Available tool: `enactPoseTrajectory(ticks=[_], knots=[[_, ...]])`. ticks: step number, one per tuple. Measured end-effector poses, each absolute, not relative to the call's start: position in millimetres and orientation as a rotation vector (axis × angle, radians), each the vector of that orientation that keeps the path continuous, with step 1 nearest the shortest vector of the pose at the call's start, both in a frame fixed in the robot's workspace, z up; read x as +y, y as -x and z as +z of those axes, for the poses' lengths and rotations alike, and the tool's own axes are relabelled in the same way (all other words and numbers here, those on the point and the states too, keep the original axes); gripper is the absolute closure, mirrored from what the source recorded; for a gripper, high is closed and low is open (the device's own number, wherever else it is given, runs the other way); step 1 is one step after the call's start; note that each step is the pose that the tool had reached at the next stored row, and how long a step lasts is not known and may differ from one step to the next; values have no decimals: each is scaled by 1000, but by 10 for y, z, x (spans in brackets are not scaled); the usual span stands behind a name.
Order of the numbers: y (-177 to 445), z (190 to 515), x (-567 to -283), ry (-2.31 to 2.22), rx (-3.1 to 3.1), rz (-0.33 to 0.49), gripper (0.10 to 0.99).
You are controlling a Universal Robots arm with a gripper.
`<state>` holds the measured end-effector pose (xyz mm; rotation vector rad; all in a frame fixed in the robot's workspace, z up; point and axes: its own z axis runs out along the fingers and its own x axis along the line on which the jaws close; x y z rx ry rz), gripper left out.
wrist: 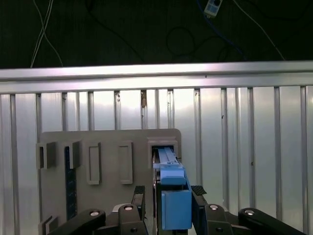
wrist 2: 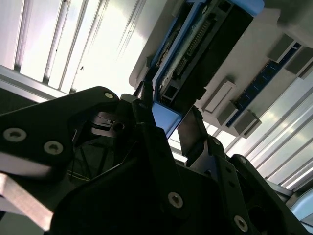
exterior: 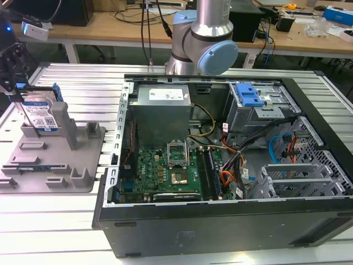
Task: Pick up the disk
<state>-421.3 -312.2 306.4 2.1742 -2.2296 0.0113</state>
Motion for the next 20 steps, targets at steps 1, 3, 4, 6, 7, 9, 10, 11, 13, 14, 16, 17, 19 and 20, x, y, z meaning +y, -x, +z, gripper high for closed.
enactPoseTrajectory(ticks=[1,3,4,6,7,9,10,11,13,14,16,17,19,20], knots=[[4213,3062,-3125,-2173,-2231,11,604],[4212,3060,-3126,-2171,-2232,11,604],[4212,3060,-3126,-2171,-2233,10,604],[4211,3058,-3126,-2171,-2233,11,604],[4211,3058,-3126,-2171,-2233,11,604],[4207,3052,-3126,-2171,-2234,11,604],[4206,3051,-3125,-2170,-2234,11,604],[4205,3050,-3123,-2169,-2235,10,604],[4206,3044,-3119,-2167,-2237,10,604],[4205,3036,-3118,-2166,-2238,11,604],[4206,3027,-3117,-2165,-2239,10,604],[4206,3020,-3116,-2165,-2239,10,604],[4206,3013,-3115,-2164,-2240,10,604],[4206,3010,-3115,-2163,-2240,10,604]])
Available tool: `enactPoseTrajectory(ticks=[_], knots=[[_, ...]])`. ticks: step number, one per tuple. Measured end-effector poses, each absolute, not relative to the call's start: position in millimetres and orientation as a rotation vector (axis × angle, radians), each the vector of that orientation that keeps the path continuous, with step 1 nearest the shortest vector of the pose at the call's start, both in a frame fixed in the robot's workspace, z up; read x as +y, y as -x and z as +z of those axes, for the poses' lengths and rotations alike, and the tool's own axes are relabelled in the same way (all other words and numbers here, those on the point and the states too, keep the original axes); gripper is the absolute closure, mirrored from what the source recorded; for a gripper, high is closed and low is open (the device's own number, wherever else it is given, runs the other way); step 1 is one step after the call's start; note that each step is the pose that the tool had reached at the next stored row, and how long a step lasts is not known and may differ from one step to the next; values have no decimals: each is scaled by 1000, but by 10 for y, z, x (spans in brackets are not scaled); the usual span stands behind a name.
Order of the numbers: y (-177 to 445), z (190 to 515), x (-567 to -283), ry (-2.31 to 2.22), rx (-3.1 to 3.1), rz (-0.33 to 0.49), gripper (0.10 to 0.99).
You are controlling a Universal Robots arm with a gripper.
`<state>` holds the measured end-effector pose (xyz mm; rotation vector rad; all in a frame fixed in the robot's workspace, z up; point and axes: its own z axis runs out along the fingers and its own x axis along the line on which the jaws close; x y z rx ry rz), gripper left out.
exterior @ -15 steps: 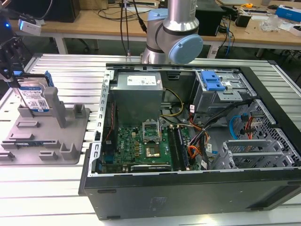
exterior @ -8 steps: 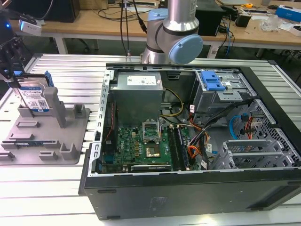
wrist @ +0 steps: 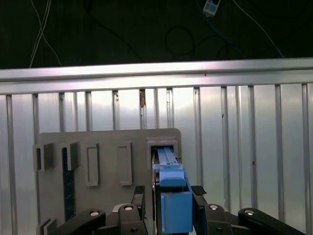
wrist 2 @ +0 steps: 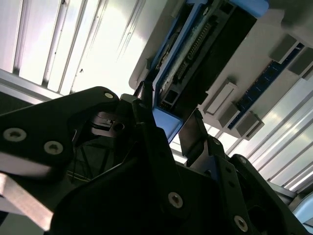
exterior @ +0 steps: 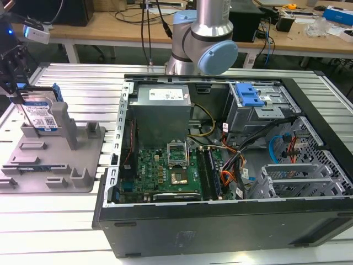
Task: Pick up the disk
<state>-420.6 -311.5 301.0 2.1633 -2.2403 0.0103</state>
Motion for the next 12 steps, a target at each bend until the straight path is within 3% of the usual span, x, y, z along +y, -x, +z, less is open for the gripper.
enactPoseTrajectory(ticks=[7,8,9,12], knots=[[4206,3002,-3114,-2162,-2241,10,604],[4206,3001,-3114,-2162,-2241,10,620],[4206,3000,-3114,-2162,-2242,10,690],[4206,2997,-3114,-2162,-2242,10,690]])
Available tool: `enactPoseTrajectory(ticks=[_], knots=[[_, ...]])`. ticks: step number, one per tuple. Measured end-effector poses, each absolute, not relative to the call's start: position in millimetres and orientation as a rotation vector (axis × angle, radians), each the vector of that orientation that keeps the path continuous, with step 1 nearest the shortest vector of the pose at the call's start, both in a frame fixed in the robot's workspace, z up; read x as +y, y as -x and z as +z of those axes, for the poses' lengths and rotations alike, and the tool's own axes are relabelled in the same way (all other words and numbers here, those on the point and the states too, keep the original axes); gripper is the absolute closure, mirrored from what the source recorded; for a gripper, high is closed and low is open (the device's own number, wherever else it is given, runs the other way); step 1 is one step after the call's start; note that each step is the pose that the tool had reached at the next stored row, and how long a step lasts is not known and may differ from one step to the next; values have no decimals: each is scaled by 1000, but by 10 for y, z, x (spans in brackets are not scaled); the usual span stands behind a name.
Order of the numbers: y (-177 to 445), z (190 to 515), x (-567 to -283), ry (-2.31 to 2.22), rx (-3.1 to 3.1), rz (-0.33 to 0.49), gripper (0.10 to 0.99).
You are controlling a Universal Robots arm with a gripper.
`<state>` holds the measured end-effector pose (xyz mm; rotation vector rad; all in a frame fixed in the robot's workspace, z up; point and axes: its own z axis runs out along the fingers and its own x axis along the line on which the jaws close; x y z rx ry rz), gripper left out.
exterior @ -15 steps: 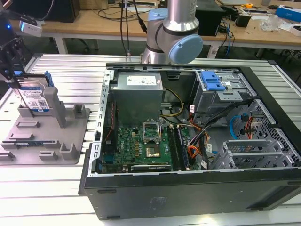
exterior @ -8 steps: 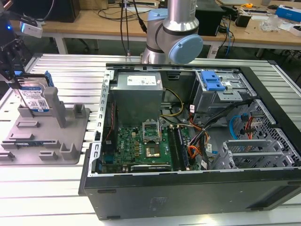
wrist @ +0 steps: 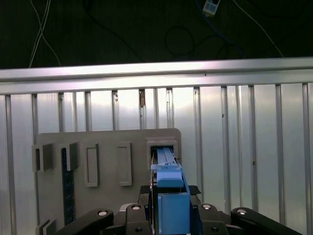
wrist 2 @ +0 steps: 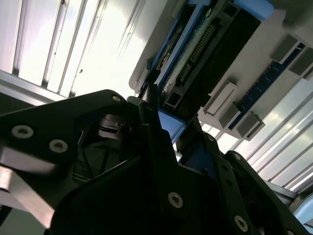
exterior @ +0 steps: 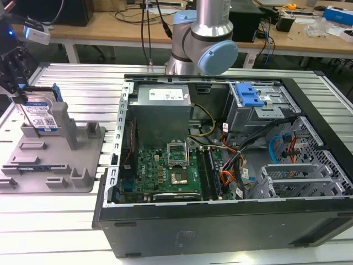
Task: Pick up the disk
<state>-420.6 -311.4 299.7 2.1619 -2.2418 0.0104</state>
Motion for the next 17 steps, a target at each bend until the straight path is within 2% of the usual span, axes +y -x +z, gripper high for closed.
enactPoseTrajectory(ticks=[4,17], knots=[[4206,2993,-3114,-2162,-2242,10,722],[4206,3043,-3114,-2161,-2242,10,722]])
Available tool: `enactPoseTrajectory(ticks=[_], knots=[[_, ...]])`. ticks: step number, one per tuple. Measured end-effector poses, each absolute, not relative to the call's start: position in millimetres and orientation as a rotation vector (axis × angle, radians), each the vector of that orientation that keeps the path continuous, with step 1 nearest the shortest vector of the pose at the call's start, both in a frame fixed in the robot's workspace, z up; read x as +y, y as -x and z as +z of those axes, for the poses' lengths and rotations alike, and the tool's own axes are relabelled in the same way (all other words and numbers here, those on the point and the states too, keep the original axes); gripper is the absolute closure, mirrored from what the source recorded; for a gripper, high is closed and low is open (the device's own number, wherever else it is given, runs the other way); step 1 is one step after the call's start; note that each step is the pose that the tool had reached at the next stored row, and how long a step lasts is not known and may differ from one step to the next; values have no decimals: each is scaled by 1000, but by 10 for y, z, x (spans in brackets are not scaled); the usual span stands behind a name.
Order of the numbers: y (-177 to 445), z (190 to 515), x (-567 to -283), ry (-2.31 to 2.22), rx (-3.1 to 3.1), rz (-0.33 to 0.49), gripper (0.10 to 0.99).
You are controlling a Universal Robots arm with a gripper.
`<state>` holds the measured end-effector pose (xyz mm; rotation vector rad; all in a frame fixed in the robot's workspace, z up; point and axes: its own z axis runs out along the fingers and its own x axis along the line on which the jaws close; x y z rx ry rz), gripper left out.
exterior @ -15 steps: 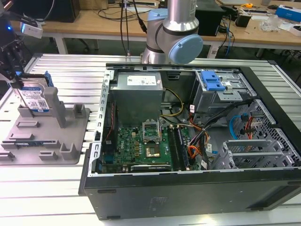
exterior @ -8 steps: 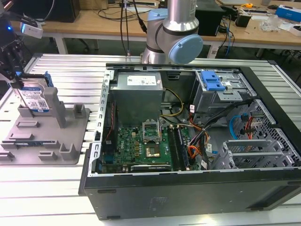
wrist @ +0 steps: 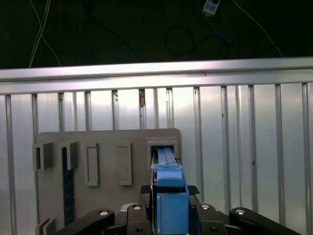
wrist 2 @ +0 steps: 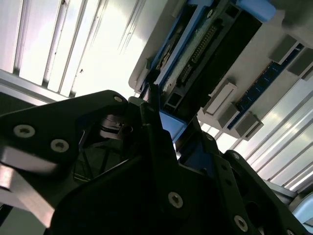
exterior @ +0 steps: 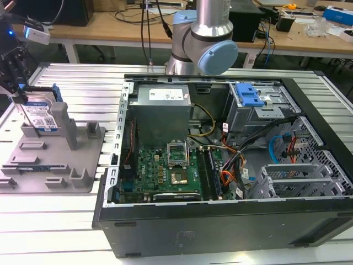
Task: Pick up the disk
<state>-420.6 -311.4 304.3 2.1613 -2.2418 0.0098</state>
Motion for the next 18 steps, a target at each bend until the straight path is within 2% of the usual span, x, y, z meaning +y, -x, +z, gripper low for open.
enactPoseTrajectory(ticks=[5,18], knots=[[4206,3192,-3114,-2161,-2241,10,722],[4206,3940,-3114,-2162,-2241,10,722]])
